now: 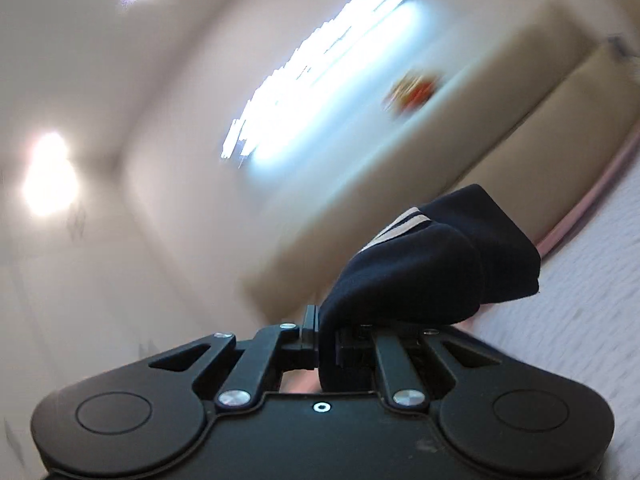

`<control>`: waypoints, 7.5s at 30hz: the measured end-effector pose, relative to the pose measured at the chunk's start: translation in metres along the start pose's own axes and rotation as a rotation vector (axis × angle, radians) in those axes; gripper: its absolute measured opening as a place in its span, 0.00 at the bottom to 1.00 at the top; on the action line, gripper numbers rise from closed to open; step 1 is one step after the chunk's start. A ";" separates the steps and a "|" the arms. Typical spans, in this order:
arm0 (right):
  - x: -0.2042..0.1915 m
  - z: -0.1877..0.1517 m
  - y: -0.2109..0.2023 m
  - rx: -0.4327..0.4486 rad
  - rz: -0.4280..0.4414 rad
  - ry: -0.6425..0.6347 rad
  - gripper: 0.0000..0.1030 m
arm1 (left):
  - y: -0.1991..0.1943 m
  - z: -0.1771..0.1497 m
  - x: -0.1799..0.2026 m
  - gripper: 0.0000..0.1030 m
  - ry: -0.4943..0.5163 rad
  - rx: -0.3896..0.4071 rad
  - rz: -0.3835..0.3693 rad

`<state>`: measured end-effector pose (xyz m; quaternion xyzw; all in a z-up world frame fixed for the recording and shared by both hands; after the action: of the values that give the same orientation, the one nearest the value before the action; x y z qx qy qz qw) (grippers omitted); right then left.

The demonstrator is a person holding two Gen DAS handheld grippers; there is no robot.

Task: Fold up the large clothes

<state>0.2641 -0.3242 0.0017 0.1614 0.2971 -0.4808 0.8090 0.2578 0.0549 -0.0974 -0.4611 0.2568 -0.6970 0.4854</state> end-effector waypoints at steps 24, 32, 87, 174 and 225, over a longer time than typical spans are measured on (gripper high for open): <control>-0.035 -0.203 0.122 -0.366 -0.036 -0.190 0.07 | -0.009 -0.022 -0.076 0.87 -0.140 0.071 -0.021; -0.070 -0.290 0.166 -0.826 -0.066 -0.556 0.81 | -0.027 -0.025 -0.064 0.88 -0.093 0.129 -0.046; 0.135 -0.197 0.007 -0.773 -0.648 -0.273 1.00 | 0.219 0.085 0.234 0.91 0.510 -0.252 -0.125; 0.076 -0.142 0.028 -0.534 -0.070 0.346 0.06 | 0.094 0.063 0.023 0.05 -0.062 0.127 -0.484; 0.053 -0.170 -0.114 -0.643 -0.357 0.020 0.88 | -0.021 -0.098 -0.073 0.92 -0.081 -0.202 -0.034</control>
<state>0.1285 -0.3227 -0.1606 -0.1506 0.4644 -0.4948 0.7189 0.1686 0.1214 -0.1529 -0.5397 0.2984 -0.6565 0.4344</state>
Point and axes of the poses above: each gripper's, at about its wrist camera, not at the fingertips, and y roughly the way its jaws point, x to its right, z to its top, the point moved 3 cm from there along y, roughly the way its jaws point, and after that the axes turned 9 degrees about -x, right-handed, at the moved point
